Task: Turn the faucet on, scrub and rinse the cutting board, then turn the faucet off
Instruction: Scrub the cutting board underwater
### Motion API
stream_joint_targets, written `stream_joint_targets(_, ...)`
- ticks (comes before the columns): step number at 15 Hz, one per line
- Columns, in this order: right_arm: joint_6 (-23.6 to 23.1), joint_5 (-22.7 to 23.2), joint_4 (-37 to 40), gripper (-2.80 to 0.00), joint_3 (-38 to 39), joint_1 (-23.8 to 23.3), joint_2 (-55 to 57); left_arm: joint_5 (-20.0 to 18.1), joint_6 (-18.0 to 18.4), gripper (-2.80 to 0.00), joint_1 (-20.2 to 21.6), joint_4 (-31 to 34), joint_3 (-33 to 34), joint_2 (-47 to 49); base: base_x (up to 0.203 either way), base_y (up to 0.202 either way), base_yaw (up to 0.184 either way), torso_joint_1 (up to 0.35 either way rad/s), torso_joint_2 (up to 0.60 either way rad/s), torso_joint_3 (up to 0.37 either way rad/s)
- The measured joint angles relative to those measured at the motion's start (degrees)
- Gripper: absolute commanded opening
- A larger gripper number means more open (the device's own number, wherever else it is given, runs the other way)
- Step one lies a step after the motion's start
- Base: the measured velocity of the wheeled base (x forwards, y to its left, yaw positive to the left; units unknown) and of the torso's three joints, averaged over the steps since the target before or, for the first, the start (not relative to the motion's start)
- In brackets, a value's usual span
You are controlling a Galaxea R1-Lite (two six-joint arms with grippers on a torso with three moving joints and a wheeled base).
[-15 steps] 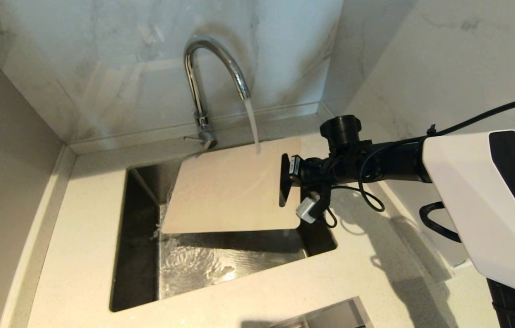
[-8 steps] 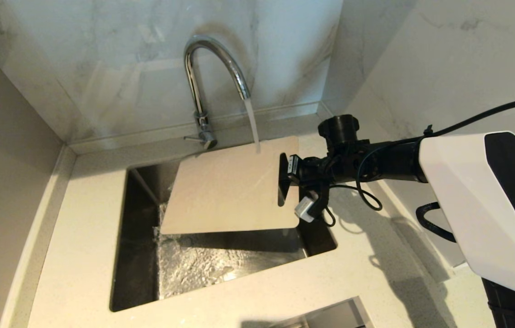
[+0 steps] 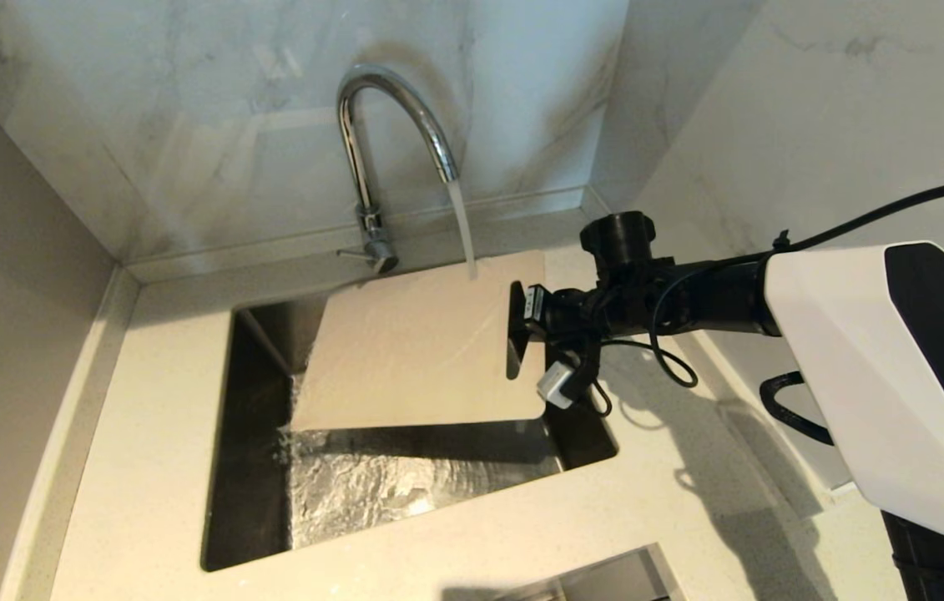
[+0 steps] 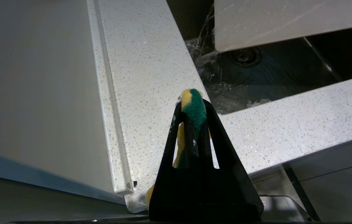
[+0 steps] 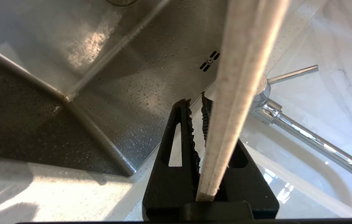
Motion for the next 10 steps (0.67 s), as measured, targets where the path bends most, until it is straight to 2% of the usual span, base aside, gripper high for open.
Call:
stream_joint_targets(5, -0.2, -0.2, -0.1, -2.8, 1.3, 0.7, -0.1, 0.0, 0.0, -2.8, 0.0, 0.0, 0.0, 0.0, 0.0, 0.0, 0.0, 0.0, 0.0, 0.0)
stream_joint_targets(10, -0.5, 0.0, -0.4, -2.8, 6.3, 1.2, -2.3, 0.0, 0.0, -2.8, 0.0, 0.0, 0.0, 0.0, 0.0, 0.0, 0.0, 0.0, 0.0, 0.0)
